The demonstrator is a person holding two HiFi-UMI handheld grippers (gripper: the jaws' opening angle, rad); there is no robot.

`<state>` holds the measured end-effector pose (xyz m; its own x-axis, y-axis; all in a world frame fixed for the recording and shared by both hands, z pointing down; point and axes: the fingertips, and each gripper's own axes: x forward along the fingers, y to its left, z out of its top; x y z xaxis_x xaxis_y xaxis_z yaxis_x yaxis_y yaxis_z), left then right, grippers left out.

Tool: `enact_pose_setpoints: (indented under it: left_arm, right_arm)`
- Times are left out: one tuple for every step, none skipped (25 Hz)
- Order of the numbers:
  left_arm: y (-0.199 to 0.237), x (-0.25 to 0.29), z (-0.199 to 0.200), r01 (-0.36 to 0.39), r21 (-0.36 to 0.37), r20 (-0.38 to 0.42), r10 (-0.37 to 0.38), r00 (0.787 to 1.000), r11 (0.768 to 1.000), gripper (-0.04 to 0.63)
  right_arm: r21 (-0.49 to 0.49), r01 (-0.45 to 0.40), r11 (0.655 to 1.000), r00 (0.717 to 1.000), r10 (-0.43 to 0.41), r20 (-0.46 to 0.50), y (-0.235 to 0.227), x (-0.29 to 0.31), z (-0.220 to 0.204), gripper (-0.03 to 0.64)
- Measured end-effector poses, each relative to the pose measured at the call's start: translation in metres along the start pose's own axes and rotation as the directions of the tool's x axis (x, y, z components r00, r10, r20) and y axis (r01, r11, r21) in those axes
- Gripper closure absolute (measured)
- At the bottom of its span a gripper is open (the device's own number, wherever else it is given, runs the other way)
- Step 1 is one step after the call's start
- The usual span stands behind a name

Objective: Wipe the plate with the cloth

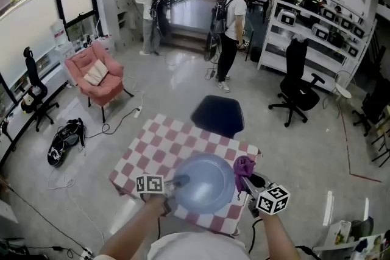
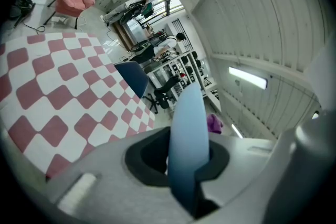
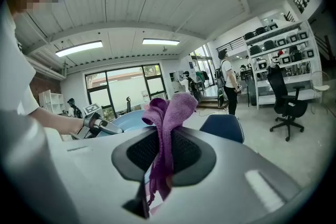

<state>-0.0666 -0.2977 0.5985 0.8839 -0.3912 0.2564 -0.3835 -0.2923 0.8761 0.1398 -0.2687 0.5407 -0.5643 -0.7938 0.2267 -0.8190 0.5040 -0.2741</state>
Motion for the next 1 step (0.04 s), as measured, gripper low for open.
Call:
enact_pose_setpoints:
  left_arm:
    - [0.0003, 0.0004, 0.0024, -0.001, 0.002, 0.002, 0.001, 1.000, 1.000, 0.545]
  right_arm:
    - [-0.002, 0.001, 1.000, 1.000, -0.001, 0.000, -0.0012, 0.0006, 0.0015, 0.557]
